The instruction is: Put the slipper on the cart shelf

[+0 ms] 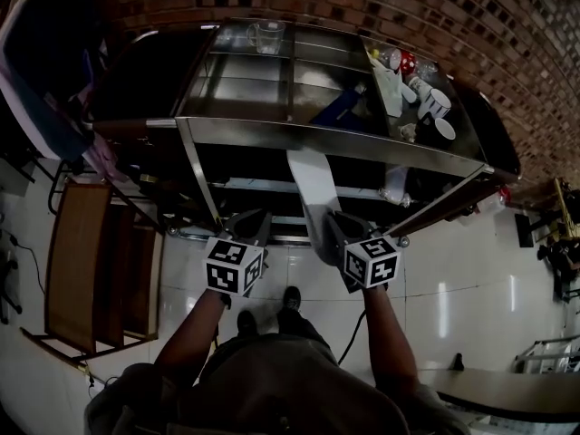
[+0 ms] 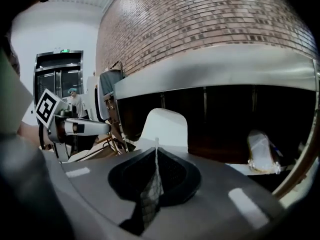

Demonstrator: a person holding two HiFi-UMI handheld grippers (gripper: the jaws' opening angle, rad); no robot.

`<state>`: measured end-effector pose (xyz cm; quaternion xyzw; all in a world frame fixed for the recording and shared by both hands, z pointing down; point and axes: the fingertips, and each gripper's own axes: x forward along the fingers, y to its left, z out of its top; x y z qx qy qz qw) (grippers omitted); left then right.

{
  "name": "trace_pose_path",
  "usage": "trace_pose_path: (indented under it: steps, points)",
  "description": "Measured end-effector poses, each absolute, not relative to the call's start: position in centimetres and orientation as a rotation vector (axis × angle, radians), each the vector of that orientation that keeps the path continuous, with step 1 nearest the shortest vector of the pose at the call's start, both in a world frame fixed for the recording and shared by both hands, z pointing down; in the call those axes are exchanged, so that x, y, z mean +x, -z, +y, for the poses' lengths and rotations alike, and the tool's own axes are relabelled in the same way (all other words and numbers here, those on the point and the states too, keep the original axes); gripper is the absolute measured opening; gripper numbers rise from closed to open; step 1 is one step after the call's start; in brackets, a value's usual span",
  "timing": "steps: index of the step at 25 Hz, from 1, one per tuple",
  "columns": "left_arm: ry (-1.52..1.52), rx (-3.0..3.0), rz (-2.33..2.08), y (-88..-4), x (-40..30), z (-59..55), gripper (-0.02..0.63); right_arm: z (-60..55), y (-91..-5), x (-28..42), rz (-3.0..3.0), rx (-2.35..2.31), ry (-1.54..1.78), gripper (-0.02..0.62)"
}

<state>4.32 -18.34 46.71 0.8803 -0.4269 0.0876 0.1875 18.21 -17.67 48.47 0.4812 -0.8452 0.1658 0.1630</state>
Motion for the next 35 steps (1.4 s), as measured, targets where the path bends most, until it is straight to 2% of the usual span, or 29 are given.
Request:
trace_pose_path:
  steps: [15, 22, 29, 32, 35]
  points:
    - [-0.331, 2.44, -1.21, -49.2, 13.5, -26.0, 0.008, -31.2, -53.8, 30.5, -2.311, 1.594, -0.584, 0.009]
    - [-0.386, 2.4, -1.209, -50.5, 14.3, -26.5, 0.008, -35.0, -56.2, 31.9, -2.284, 1.707, -0.652, 0.009]
    - [-0.416, 2.367, -1.245, -51.0, 11.8, -26.2, 0.008, -36.2, -56.9, 31.3, -2.274, 1.729, -0.605, 0.018]
    - [-0.408, 2.363, -1.247, -51.0, 11.1, -26.1, 0.008, -36.2, -55.6, 30.6, -2.324, 1.712, -0.578, 0.1]
    - [-0.387, 2.374, -1.233, -50.6, 11.2, -25.8, 0.008, -35.2, -54.3, 30.3, -2.328, 1.712, -0.544, 0.108]
